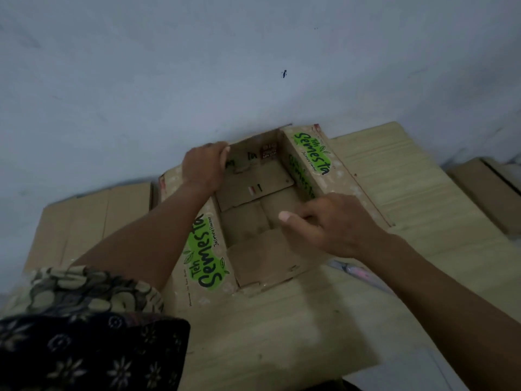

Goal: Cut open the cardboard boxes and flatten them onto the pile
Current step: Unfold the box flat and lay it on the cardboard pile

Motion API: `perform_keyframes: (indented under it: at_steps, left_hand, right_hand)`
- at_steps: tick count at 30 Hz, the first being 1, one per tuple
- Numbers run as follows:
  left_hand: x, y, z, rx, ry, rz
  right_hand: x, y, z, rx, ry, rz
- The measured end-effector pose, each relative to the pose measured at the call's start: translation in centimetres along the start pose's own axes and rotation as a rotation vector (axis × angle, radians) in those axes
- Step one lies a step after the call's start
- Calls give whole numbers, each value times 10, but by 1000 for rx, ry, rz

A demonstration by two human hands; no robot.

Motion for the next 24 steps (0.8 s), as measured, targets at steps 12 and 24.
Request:
perform_keyframes:
  at_steps: [12, 24]
  left_hand:
    - [-2, -37, -41, -122, 167, -126]
    - [61, -34, 9, 165, 289, -238]
  right_hand:
    - [11, -101, 57, 837, -163, 11]
    - [-1, -122, 120, -269, -271, 90]
Point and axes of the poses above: each hand's wrist, its own y-axis towards the middle knuckle, its own z-axis out of the palm, x = y × z, the point moved 4 cm from there along y, towards the middle knuckle, and after that the axes turned 11 degrees about -y, right-handed, at the moved point
